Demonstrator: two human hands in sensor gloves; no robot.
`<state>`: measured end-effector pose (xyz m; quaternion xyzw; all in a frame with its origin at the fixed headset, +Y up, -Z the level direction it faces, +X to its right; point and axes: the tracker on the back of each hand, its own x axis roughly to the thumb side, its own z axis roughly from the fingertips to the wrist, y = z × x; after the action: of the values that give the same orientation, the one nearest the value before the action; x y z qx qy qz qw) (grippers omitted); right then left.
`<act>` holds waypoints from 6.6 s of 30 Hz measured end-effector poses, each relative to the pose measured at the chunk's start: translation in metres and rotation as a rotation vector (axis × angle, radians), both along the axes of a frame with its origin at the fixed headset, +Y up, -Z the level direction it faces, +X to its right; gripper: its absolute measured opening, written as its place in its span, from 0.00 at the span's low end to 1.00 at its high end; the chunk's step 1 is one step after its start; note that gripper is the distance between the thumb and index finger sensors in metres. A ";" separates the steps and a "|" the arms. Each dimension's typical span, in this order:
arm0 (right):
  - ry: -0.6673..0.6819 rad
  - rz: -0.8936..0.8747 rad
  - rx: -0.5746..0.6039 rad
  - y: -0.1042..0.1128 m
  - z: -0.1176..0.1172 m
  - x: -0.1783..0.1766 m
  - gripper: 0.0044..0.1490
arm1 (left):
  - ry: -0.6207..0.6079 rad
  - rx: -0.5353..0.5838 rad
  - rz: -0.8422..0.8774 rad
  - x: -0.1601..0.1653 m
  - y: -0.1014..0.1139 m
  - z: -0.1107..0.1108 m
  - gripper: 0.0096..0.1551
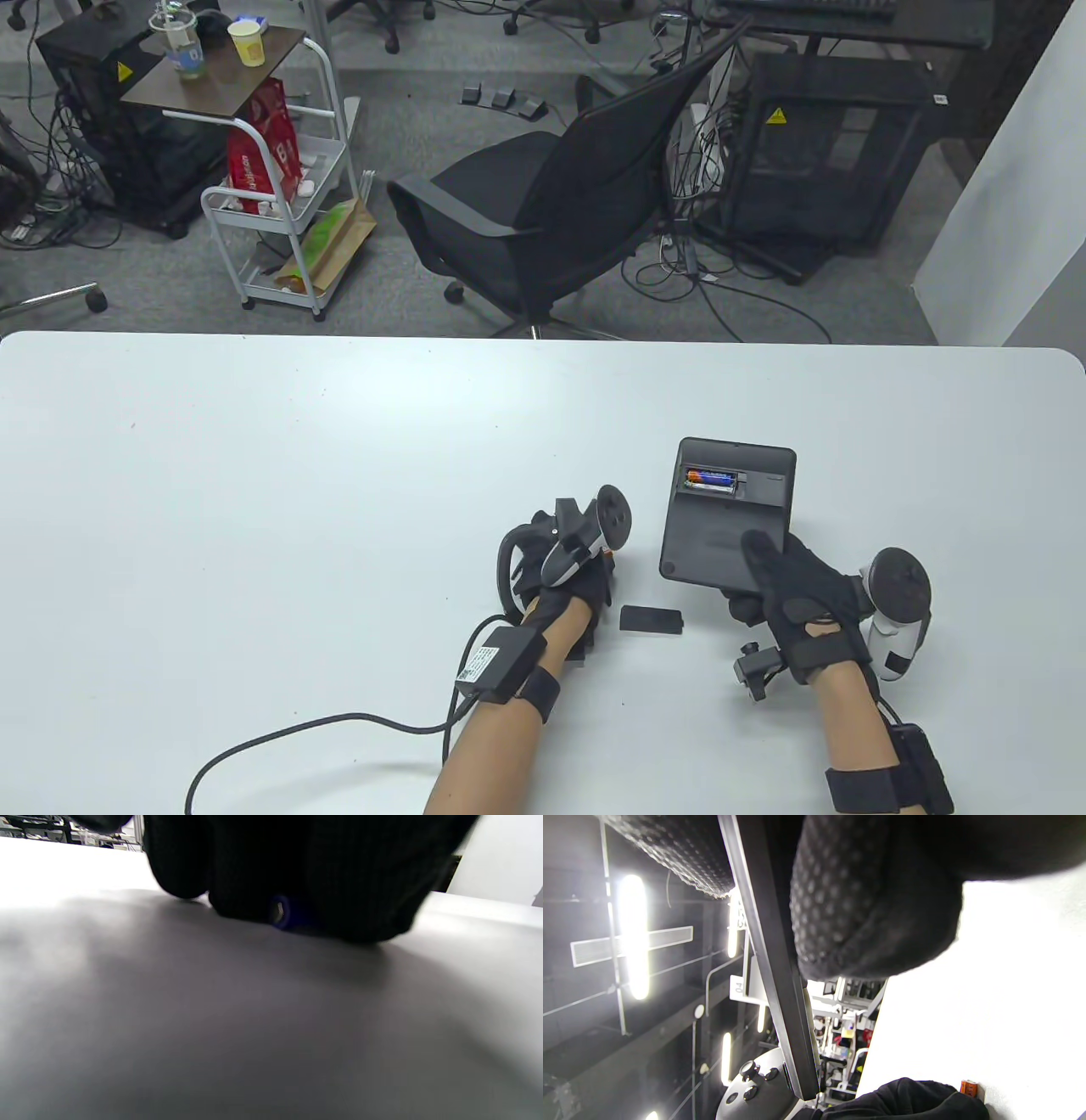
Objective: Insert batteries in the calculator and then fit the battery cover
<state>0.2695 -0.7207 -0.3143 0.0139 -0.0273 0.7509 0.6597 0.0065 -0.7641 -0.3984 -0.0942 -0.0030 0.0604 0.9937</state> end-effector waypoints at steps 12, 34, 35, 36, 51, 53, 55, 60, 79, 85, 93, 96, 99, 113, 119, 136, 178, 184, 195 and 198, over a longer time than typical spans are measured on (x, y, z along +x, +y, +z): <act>0.000 -0.006 0.004 0.000 0.000 0.000 0.33 | -0.026 0.008 0.168 -0.028 0.014 0.009 0.29; 0.050 0.039 -0.012 -0.004 -0.001 -0.011 0.33 | -0.269 0.223 0.658 -0.104 0.058 0.064 0.44; 0.058 0.048 -0.014 -0.004 -0.001 -0.013 0.33 | -0.290 0.225 0.677 -0.104 0.058 0.065 0.43; 0.063 0.053 -0.014 -0.005 -0.001 -0.014 0.33 | -0.314 0.220 0.687 -0.104 0.058 0.066 0.42; 0.213 0.134 -0.043 -0.007 0.007 -0.053 0.33 | -0.291 0.561 0.627 -0.105 0.089 0.094 0.27; 0.237 0.136 -0.054 -0.008 0.008 -0.057 0.33 | -0.306 0.602 0.636 -0.102 0.091 0.097 0.27; 0.260 0.144 -0.063 -0.009 0.010 -0.062 0.33 | -0.317 0.634 0.645 -0.100 0.093 0.100 0.27; 0.302 0.162 -0.080 -0.010 0.013 -0.072 0.33 | -0.332 0.648 0.621 -0.096 0.096 0.102 0.27; 0.386 0.185 -0.085 -0.012 0.018 -0.087 0.33 | -0.390 0.731 0.426 -0.076 0.092 0.112 0.26; 0.390 0.183 -0.063 -0.011 0.019 -0.088 0.33 | -0.414 0.765 0.316 -0.068 0.091 0.117 0.25; 0.385 0.163 -0.046 -0.011 0.019 -0.087 0.34 | -0.440 0.794 0.205 -0.060 0.090 0.119 0.24; 0.388 0.163 -0.047 -0.012 0.019 -0.087 0.34 | -0.459 0.801 0.138 -0.057 0.087 0.121 0.25; 0.407 0.134 -0.049 -0.011 0.019 -0.087 0.34 | -0.495 0.806 0.096 -0.054 0.084 0.121 0.28; 0.408 0.051 -0.021 -0.007 0.016 -0.079 0.34 | -0.502 0.715 0.277 -0.058 0.080 0.117 0.35; 0.415 0.026 -0.015 -0.007 0.014 -0.077 0.34 | -0.507 0.705 0.329 -0.059 0.081 0.116 0.37; 0.356 0.027 -0.055 -0.012 0.009 -0.066 0.33 | -0.444 0.605 0.472 -0.074 0.081 0.107 0.45; 0.012 -0.172 -0.173 -0.028 -0.012 0.032 0.33 | -0.399 0.308 0.333 -0.064 0.032 0.089 0.46; -0.025 -0.194 -0.184 -0.030 -0.012 0.042 0.33 | -0.408 0.207 0.301 -0.056 0.024 0.084 0.46; -0.059 -0.229 -0.190 -0.031 -0.012 0.049 0.33 | -0.440 0.029 0.164 -0.009 0.028 0.058 0.51; -0.060 -0.232 -0.191 -0.030 -0.011 0.050 0.33 | -0.441 -0.001 0.157 0.004 0.024 0.052 0.50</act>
<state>0.3197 -0.7508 -0.3258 -0.0745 0.0230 0.6688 0.7393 0.0106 -0.7401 -0.3467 -0.1052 -0.2273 0.1153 0.9612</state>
